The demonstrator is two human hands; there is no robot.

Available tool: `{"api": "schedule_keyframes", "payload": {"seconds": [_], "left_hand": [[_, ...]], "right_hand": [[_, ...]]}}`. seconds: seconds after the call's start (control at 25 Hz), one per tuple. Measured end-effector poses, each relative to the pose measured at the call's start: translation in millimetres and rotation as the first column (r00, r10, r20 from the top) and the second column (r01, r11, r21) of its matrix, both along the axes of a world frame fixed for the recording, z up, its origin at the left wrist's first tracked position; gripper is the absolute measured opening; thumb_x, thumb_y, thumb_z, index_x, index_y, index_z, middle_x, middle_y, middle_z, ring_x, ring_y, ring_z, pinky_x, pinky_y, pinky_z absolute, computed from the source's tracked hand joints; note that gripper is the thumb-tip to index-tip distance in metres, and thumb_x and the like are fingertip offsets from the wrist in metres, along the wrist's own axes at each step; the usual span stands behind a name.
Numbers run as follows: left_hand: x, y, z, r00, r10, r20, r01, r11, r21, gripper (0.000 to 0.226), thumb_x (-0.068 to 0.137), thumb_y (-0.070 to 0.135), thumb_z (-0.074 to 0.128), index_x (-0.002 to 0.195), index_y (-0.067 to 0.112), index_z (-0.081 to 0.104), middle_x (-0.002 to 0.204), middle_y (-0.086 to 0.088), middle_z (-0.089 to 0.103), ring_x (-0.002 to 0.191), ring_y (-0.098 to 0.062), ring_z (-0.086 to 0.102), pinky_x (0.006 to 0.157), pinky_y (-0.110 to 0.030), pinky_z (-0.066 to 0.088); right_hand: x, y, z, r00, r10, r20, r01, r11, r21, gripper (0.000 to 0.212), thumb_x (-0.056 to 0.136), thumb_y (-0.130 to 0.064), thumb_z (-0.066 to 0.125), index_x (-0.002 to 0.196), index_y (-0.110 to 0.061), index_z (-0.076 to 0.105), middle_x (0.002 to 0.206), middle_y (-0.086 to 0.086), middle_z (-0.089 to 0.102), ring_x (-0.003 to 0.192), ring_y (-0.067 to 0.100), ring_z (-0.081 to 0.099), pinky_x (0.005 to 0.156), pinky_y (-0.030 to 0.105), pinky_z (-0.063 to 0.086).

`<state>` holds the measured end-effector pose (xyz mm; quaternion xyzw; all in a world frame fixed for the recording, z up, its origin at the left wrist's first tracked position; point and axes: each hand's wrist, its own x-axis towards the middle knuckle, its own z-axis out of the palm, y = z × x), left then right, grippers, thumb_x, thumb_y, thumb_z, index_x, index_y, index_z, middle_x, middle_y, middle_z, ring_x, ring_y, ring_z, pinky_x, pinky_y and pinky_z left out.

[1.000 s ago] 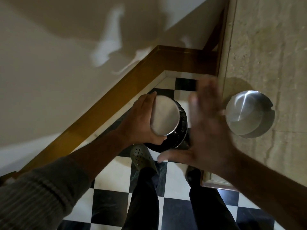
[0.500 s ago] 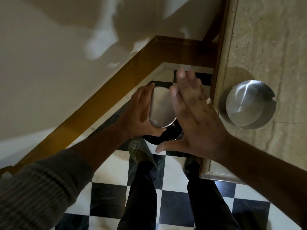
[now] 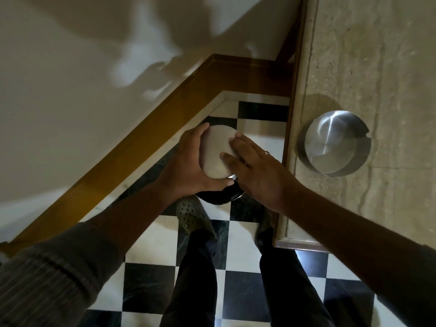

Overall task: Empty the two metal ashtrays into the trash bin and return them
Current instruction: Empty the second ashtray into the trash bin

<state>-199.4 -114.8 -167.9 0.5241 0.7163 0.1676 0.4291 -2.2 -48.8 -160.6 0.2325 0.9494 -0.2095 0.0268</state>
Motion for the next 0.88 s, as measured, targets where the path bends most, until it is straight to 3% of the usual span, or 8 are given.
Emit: {"api": "schedule_keyframes", "payload": {"seconds": [0.16, 0.28, 0.36, 0.44, 0.52, 0.6, 0.72, 0.88], "left_hand": [[-9.7, 13.5, 28.7, 0.896, 0.355, 0.266, -0.289, 0.922, -0.256, 0.089, 0.061, 0.077, 0.061, 0.132, 0.024, 0.052, 0.13, -0.002, 0.059, 0.112, -0.017, 0.062, 0.087, -0.035, 0.056], [-17.4, 22.2, 36.9, 0.742, 0.588, 0.321, -0.412, 0.778, -0.475, 0.12, 0.055, 0.099, 0.044, 0.147, 0.023, 0.048, 0.151, -0.012, 0.053, 0.135, -0.029, 0.052, 0.114, -0.051, 0.041], [-15.8, 24.6, 38.2, 0.646, 0.689, 0.328, -0.477, 0.7, -0.532, 0.137, 0.041, 0.104, 0.048, 0.154, 0.027, 0.041, 0.159, -0.01, 0.046, 0.141, -0.033, 0.048, 0.114, -0.055, 0.04], [-9.7, 24.0, 37.5, 0.581, 0.75, 0.316, -0.531, 0.644, -0.55, 0.142, 0.033, 0.104, 0.052, 0.152, 0.028, 0.044, 0.154, -0.011, 0.052, 0.134, -0.035, 0.055, 0.096, -0.05, 0.055], [-3.0, 20.7, 36.7, 0.552, 0.786, 0.276, -0.554, 0.594, -0.583, 0.142, 0.029, 0.104, 0.053, 0.148, 0.028, 0.049, 0.147, -0.012, 0.058, 0.126, -0.037, 0.061, 0.085, -0.048, 0.06], [1.8, 19.7, 44.7, 0.557, 0.791, 0.252, -0.551, 0.579, -0.6, 0.128, 0.043, 0.102, 0.052, 0.148, 0.029, 0.049, 0.148, -0.01, 0.057, 0.125, -0.036, 0.06, 0.088, -0.053, 0.059], [6.9, 21.1, 59.1, 0.567, 0.77, 0.293, -0.531, 0.614, -0.584, 0.083, 0.087, 0.08, 0.036, 0.144, 0.023, 0.054, 0.137, -0.01, 0.062, 0.12, -0.032, 0.061, 0.088, -0.048, 0.057], [16.6, 46.0, 91.1, 0.554, 0.756, 0.35, -0.54, 0.646, -0.54, 0.067, 0.094, 0.073, 0.03, 0.132, 0.024, 0.056, 0.11, 0.001, 0.063, 0.095, -0.015, 0.061, 0.074, -0.042, 0.058]], "right_hand": [[2.2, -3.8, 21.2, 0.942, -0.305, -0.137, 0.239, 0.9, -0.363, 0.051, 0.088, -0.013, 0.068, 0.136, -0.005, 0.051, 0.131, 0.015, 0.057, 0.113, 0.008, 0.05, 0.088, 0.009, 0.042], [-12.2, -14.5, 35.9, 0.78, -0.625, 0.025, 0.517, 0.622, -0.589, 0.048, 0.096, -0.018, 0.06, 0.141, -0.013, 0.046, 0.113, -0.007, 0.053, 0.093, -0.008, 0.048, 0.077, -0.006, 0.034], [-21.8, -19.7, 33.3, 0.648, -0.746, 0.15, 0.646, 0.435, -0.628, 0.042, 0.097, -0.014, 0.053, 0.139, -0.011, 0.048, 0.097, -0.013, 0.051, 0.086, -0.002, 0.052, 0.068, -0.004, 0.037], [-27.6, -22.9, 25.2, 0.494, -0.825, 0.276, 0.716, 0.206, -0.666, 0.033, 0.096, -0.009, 0.049, 0.128, -0.004, 0.057, 0.088, -0.007, 0.057, 0.081, 0.006, 0.056, 0.066, 0.004, 0.046], [-28.4, -27.0, 13.2, 0.385, -0.838, 0.386, 0.727, 0.018, -0.687, 0.027, 0.093, -0.008, 0.049, 0.115, -0.003, 0.063, 0.098, 0.007, 0.065, 0.091, 0.019, 0.064, 0.081, 0.03, 0.06], [-27.2, -25.5, 8.9, 0.349, -0.836, 0.424, 0.746, -0.026, -0.666, 0.023, 0.09, -0.009, 0.049, 0.106, -0.003, 0.065, 0.102, 0.014, 0.066, 0.095, 0.028, 0.065, 0.083, 0.05, 0.061], [-26.6, -16.8, 22.0, 0.33, -0.86, 0.39, 0.757, -0.005, -0.653, 0.026, 0.091, -0.011, 0.049, 0.11, -0.003, 0.065, 0.103, 0.013, 0.067, 0.097, 0.029, 0.067, 0.079, 0.05, 0.062], [-16.4, 0.3, 59.0, 0.288, -0.922, 0.259, 0.759, 0.055, -0.649, 0.021, 0.091, -0.013, 0.049, 0.101, -0.007, 0.067, 0.092, 0.012, 0.068, 0.086, 0.027, 0.069, 0.071, 0.05, 0.063]]}}
